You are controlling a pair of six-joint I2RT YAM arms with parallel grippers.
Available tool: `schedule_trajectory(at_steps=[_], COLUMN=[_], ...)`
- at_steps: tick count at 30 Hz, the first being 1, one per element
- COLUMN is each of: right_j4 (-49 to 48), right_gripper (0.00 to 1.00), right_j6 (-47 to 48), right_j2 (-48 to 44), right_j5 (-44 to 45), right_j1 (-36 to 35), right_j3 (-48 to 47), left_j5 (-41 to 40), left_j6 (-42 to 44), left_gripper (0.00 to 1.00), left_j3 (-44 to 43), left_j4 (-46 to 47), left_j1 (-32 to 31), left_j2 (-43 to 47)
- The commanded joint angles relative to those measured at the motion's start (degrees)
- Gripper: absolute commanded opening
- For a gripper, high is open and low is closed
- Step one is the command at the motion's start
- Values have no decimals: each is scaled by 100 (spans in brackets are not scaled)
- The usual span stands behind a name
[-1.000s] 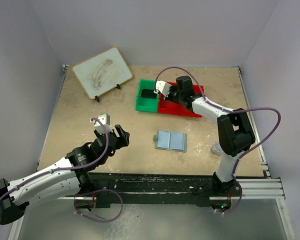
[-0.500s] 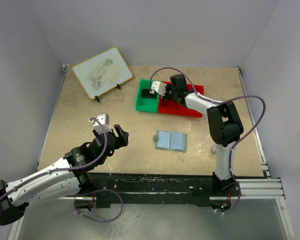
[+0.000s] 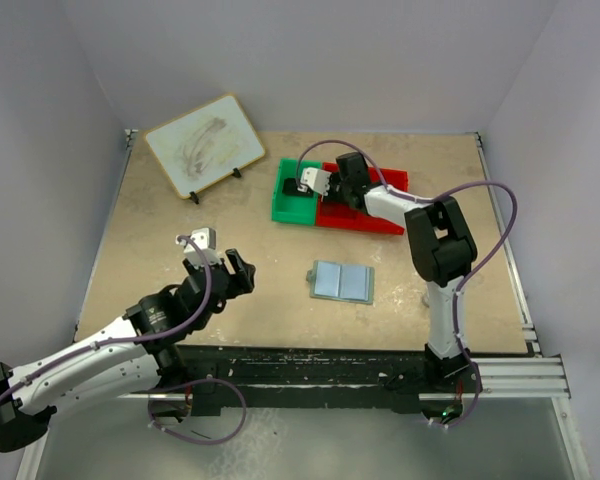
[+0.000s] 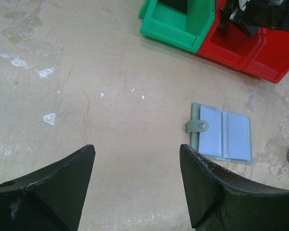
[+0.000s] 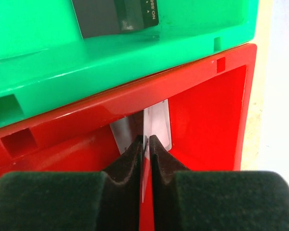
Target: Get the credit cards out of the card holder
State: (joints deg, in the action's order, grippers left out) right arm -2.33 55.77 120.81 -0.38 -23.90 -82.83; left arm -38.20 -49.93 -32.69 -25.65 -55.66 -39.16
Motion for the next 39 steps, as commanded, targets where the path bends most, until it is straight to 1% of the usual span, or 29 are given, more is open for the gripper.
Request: schedule_trajectory(at_steps=[1,2,5,9,12,13,14,21,23,25,33,37,39], right_j4=[18,54,190,290,522,624,635,558,575,591,142,-297,-563], right_gripper=[15,17,29,33,35,39,41,44,53,54,55,56,54], right_j6=[70,67,73,163,223,244,237,175,171,171,137,75,-101], right_j2=[-67,-67,-81,-108,-39,-16,-7,52,85,106,320,309,256], right_j5=[178,133,-36,-174,-169,-168,-153,18,35,31,363,615,682], right_j1=[-9,-9,-9,-9,-7,-7,-1,0,-1,-1,-1,-1,-1], right_j3=[-79,-83,-102,-92,-225,-279,-300,-385,-404,-416,-345,-138,6], left_j5=[-191,-196,-150,-153,-153,-153,-153,-129,-127,-127,-129,-140,-144], left_j6=[5,-8,-16,-17,-9,-20,-22,-25,-34,-29,-54,-71,-81], left_gripper=[69,69,69,69,69,69,69,69,69,69,69,69,69], left_j3=[-193,-180,-167,-172,-178,-169,-168,-172,-168,-169,-168,-168,-168], left_j4=[12,27,42,-6,-15,-13,-18,-19,-19,-19,7,-8,-10], left_j1=[-6,-6,-6,-6,-6,-6,-6,-5,-6,-6,-6,-2,-6], left_j2=[140,155,152,156,165,165,164,112,96,91,67,44,41])
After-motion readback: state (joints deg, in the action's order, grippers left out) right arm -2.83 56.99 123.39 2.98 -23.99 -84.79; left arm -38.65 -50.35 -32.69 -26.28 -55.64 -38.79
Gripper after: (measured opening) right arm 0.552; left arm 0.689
